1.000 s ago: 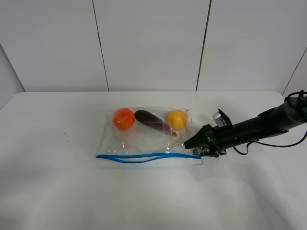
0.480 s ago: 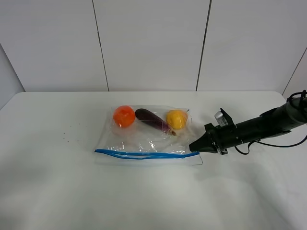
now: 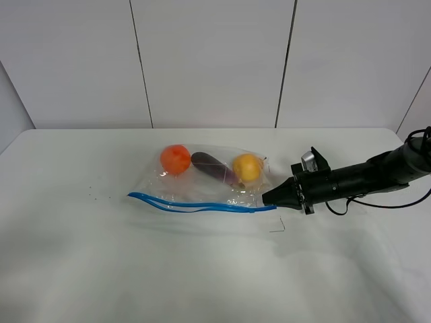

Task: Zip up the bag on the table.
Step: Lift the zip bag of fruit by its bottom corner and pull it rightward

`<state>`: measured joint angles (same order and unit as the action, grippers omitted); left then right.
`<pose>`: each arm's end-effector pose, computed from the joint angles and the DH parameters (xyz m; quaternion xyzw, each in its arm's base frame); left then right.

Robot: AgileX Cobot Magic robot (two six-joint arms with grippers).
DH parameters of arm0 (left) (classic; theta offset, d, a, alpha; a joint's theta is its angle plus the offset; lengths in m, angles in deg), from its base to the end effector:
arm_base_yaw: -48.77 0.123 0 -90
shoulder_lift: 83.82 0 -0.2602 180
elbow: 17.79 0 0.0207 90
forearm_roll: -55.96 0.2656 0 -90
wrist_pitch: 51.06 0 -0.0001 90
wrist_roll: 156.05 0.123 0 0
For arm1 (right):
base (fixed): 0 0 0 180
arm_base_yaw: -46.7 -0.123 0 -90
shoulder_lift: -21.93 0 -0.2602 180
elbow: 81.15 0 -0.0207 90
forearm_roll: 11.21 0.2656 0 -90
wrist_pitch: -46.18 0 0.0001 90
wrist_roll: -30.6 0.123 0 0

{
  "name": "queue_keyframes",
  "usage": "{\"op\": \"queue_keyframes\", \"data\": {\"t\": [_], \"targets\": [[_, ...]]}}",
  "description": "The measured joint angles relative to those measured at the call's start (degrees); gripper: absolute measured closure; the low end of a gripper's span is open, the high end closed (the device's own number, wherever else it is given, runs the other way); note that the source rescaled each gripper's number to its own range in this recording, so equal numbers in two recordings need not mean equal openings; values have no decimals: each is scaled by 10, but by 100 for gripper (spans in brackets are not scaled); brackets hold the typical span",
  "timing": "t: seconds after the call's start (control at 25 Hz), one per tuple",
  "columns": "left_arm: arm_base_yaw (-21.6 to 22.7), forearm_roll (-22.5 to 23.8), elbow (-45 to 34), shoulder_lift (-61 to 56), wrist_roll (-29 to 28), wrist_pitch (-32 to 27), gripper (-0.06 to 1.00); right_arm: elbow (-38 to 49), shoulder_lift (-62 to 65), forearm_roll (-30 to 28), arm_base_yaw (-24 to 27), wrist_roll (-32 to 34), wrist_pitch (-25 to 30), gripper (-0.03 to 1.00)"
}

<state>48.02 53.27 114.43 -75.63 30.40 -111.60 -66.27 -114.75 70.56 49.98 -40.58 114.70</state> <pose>0.0609 -0.0058 0.2710 0.0543 0.8484 0.0027 0.5265 0.3469 0.0936 0.0305 -0.0367 0.8315 0.5469 0.0902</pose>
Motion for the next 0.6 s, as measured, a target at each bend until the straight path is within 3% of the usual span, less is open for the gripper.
{"op": "queue_keyframes", "data": {"t": [0.6], "targets": [[0,0,0,0,0,0,-6,0,90,15,0,109,4,97]]}}
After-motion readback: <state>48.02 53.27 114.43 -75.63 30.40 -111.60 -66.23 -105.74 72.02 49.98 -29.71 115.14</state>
